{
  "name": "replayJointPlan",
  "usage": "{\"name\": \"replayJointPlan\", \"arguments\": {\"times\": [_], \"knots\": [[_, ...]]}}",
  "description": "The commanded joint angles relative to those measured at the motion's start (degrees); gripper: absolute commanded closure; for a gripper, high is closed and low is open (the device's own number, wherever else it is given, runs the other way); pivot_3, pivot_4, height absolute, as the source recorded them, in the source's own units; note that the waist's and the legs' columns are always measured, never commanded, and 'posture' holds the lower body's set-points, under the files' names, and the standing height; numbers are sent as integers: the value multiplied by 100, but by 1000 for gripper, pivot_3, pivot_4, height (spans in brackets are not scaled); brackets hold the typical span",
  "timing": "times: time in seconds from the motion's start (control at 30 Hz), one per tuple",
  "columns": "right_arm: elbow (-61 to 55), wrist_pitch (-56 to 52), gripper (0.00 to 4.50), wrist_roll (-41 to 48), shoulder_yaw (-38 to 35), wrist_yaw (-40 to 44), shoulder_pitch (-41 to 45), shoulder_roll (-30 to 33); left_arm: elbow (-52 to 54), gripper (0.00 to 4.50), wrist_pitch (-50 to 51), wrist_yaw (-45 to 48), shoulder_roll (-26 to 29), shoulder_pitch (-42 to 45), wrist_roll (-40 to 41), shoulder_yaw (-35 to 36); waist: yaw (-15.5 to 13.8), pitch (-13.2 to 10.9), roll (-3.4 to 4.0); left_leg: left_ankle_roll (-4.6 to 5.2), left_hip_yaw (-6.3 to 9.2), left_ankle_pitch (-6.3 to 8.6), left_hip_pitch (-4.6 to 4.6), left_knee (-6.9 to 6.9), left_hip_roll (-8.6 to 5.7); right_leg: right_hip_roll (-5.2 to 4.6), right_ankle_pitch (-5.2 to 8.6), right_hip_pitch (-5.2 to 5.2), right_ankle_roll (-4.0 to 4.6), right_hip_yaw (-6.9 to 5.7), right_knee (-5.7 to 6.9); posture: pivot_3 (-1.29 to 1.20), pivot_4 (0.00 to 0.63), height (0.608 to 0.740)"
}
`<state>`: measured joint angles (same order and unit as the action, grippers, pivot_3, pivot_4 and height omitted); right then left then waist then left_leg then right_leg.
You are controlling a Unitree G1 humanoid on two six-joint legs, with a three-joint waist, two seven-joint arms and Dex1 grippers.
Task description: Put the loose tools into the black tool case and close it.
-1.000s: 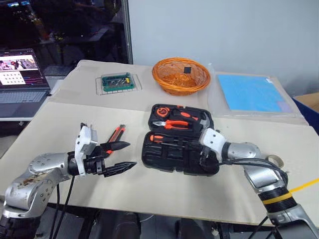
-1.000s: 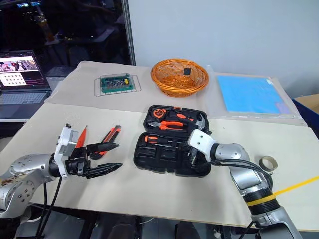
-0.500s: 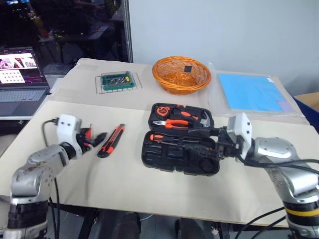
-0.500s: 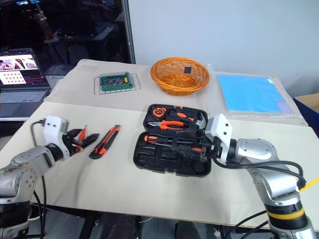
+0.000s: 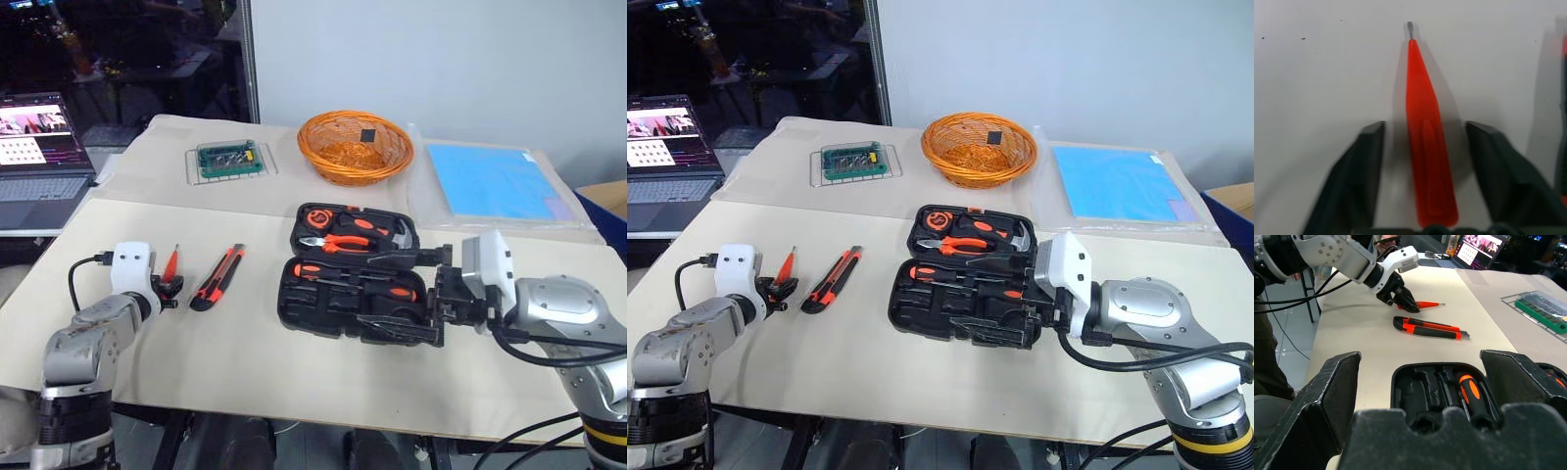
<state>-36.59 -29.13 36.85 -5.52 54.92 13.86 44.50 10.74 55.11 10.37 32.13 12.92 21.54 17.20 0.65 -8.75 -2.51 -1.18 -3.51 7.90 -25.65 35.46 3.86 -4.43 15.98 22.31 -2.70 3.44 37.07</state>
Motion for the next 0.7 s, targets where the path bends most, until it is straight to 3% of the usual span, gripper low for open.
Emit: {"name": "replayJointPlan", "arguments": {"times": [0.03, 0.1, 0.27, 0.37, 0.43, 0.57, 0.7], "knots": [[-109, 202, 0, 6, -246, 35, -87, 109, 60, 3552, -405, 175, -4, -199, -133, -7, -1, 0, 0, 0, -1, 0, 4, -5, 0, 0, 5, -1, 10, 0, 0, 0, 150, 740], [-124, 274, 0, 8, -281, 68, -244, 116, 142, 3955, -944, 560, 20, -211, 11, 126, -1, 0, -1, 0, -2, 0, 6, -10, 0, -1, 16, -1, 30, 1, -1, 0, 150, 740], [-377, 417, 0, 47, -711, -21, -938, 124, 40, 3955, -1591, 2541, 711, 481, 757, 104, -84, -8, -22, -3, -4, -1, -12, -19, 1, -2, 18, 13, 35, -1, -6, 0, 150, 740], [-646, 442, 0, 104, -1263, -71, -1532, 158, 178, 3955, -1358, 4030, 1295, 1024, 1145, -721, -127, -7, -21, -8, -4, -4, -42, -18, -2, -1, 16, 41, 37, -3, -6, 0, 150, 740], [-817, 429, 0, 91, -1685, -136, -1921, 159, 206, 3955, -1586, 4880, 1515, 1422, 995, -1487, -131, 1, -7, -7, -5, -5, -45, -18, -8, -3, 16, 32, 32, -2, -19, 0, 150, 740], [-1153, 315, 0, 127, -2432, -325, -2612, 114, -376, 3955, -2300, 5861, 1329, 2315, 341, -2706, -170, 1, -3, 8, 3, -14, -49, -17, -9, 7, 0, 27, -8, -7, -28, 0, 150, 740], [-1374, 262, 0, 183, -3088, -425, -3208, 69, -1398, 3955, -2885, 6080, 773, 3124, -505, -3623, -113, 2, -3, 38, 13, -33, -49, -13, -6, 17, -1, 25, -9, -5, -21, 0, 150, 740]]}}
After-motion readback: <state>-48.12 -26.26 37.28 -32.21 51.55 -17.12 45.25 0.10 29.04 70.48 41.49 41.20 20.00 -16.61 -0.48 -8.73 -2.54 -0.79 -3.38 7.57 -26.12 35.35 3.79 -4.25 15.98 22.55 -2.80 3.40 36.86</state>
